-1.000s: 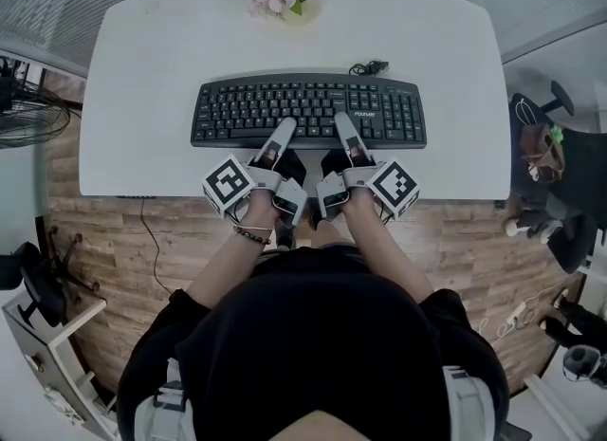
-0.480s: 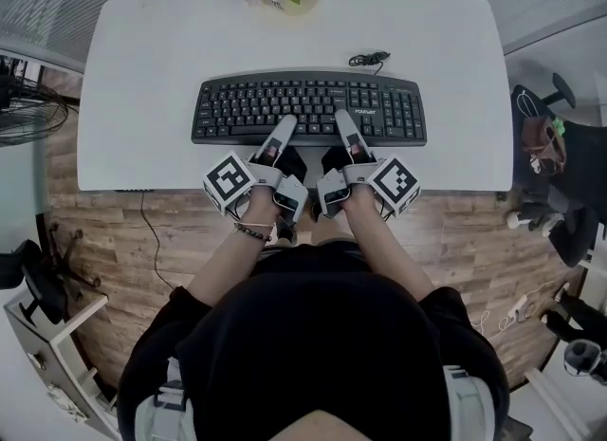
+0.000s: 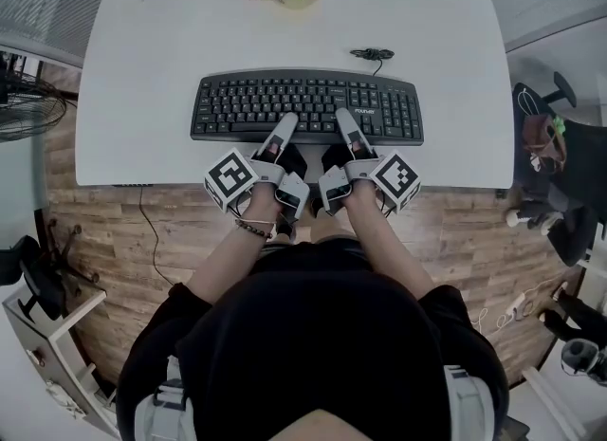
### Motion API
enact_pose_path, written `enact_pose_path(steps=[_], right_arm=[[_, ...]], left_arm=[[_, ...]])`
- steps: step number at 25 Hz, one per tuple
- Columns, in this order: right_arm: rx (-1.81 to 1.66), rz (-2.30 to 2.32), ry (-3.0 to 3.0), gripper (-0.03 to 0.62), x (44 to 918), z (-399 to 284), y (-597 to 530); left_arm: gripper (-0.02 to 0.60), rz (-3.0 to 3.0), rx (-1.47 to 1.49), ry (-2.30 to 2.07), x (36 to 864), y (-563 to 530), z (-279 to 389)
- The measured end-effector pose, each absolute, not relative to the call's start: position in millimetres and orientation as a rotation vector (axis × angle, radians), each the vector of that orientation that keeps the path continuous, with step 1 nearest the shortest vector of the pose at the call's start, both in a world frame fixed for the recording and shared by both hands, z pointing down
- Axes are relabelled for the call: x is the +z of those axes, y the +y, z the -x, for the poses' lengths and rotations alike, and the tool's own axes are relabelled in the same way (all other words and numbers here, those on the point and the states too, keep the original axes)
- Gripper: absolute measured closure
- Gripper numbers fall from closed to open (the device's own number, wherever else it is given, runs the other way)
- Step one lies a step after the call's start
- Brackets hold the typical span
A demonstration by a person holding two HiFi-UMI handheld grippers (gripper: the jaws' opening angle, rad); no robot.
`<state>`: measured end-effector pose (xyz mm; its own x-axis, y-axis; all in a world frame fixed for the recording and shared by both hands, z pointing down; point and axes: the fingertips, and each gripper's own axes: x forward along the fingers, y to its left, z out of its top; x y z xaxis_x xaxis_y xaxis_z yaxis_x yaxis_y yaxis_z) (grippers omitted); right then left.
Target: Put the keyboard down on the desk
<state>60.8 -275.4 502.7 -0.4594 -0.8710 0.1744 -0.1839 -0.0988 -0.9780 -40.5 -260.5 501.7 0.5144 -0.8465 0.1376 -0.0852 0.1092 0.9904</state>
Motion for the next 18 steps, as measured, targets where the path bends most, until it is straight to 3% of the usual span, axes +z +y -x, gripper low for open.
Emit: enact_pose_path(steps=[18], right_arm=[[-1.69, 1.122, 1.727, 0.487, 505.9, -55.5, -277.2]], left_arm=[[0.475, -1.432, -0.554, -0.909, 508.8, -259.0, 40.7]])
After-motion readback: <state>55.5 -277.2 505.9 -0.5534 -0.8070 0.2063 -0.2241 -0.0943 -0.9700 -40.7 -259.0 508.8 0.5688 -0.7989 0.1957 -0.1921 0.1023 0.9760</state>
